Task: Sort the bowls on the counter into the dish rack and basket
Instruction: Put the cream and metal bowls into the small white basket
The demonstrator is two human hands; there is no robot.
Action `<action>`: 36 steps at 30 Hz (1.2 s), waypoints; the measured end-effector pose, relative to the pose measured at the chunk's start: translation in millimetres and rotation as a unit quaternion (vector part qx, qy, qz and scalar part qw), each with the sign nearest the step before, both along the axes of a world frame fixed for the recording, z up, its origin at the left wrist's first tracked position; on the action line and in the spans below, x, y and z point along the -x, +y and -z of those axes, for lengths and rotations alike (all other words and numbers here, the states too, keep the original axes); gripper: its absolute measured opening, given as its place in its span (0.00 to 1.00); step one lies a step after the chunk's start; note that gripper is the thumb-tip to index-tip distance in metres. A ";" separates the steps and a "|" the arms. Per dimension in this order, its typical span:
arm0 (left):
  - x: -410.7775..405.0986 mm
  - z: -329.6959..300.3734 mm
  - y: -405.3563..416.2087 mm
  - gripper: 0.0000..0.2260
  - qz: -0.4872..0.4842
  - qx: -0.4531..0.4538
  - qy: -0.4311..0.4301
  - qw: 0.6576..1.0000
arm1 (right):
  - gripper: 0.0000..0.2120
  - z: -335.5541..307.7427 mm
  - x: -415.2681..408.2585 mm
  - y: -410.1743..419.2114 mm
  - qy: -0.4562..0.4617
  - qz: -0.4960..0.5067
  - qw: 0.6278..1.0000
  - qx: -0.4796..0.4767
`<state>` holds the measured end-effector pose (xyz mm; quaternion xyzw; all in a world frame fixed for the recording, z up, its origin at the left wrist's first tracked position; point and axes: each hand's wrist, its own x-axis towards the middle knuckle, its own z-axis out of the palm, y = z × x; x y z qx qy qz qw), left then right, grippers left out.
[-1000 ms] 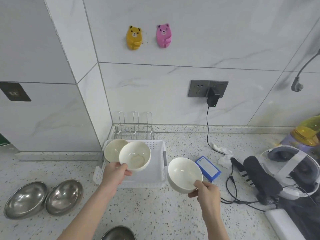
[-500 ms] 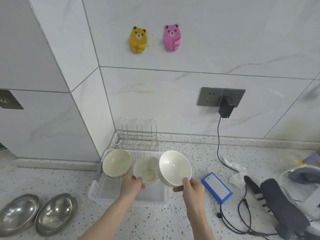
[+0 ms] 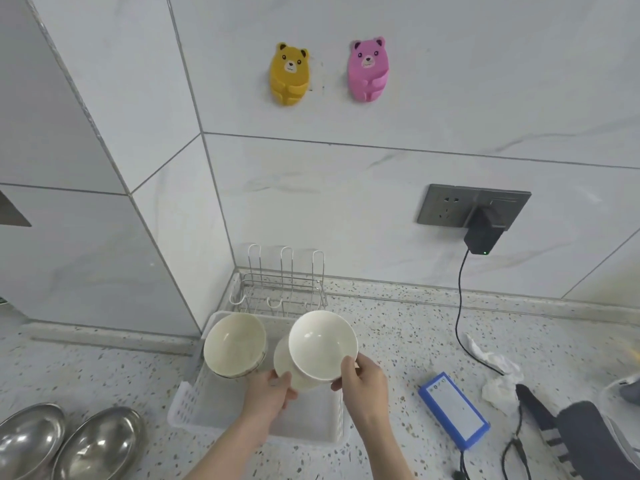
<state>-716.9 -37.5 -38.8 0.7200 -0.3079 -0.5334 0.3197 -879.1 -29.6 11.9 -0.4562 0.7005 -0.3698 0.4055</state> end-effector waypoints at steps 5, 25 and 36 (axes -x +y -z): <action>-4.4 -8.7 3.0 0.08 0.039 -0.028 0.053 0.997 | 0.13 11.7 -7.4 -5.4 0.028 -0.020 0.999 -0.018; -4.2 -11.7 14.9 0.17 0.065 0.044 0.040 0.996 | 0.16 20.0 -16.9 -24.7 0.274 -0.134 0.950 -0.064; -3.6 -5.6 15.2 0.20 0.059 0.068 0.013 0.996 | 0.17 18.0 -12.4 -17.3 0.253 -0.152 0.952 -0.078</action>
